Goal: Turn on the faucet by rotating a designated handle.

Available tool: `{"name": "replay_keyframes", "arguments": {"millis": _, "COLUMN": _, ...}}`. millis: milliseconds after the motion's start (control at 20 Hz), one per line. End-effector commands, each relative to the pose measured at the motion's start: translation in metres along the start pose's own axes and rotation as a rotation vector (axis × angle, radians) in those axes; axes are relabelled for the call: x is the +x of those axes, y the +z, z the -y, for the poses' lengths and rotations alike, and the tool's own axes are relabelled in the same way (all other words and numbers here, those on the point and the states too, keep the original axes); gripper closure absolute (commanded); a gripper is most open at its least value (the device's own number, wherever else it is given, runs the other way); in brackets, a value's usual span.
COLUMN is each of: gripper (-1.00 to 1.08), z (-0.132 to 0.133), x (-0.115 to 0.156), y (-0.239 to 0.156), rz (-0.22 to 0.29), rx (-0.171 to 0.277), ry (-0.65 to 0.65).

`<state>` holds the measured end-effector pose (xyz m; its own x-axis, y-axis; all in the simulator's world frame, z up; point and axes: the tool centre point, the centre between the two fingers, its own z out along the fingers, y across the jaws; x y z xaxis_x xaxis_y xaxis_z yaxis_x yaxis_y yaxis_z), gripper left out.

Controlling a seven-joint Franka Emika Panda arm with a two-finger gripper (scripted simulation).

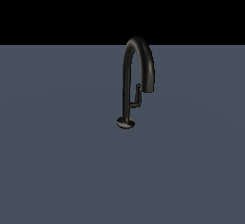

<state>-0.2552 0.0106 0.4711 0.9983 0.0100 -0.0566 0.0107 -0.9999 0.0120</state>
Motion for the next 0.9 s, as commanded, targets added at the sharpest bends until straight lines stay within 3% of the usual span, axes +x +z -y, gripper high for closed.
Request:
{"name": "replay_keyframes", "arguments": {"millis": 0, "gripper": 1.08, "z": 0.0, "x": 0.0, "y": 0.0, "rz": 0.0, "rx": 0.0, "ry": 0.0}}
{"name": "replay_keyframes", "arguments": {"millis": 450, "gripper": 1.08, "z": 0.001, "x": 0.011, "y": 0.001, "rz": 0.027, "rx": 0.021, "ry": 0.022}}
{"name": "replay_keyframes", "arguments": {"millis": 850, "gripper": 1.08, "z": 0.001, "x": 0.039, "y": 0.004, "rz": 0.1, "rx": 0.078, "ry": 0.079}}
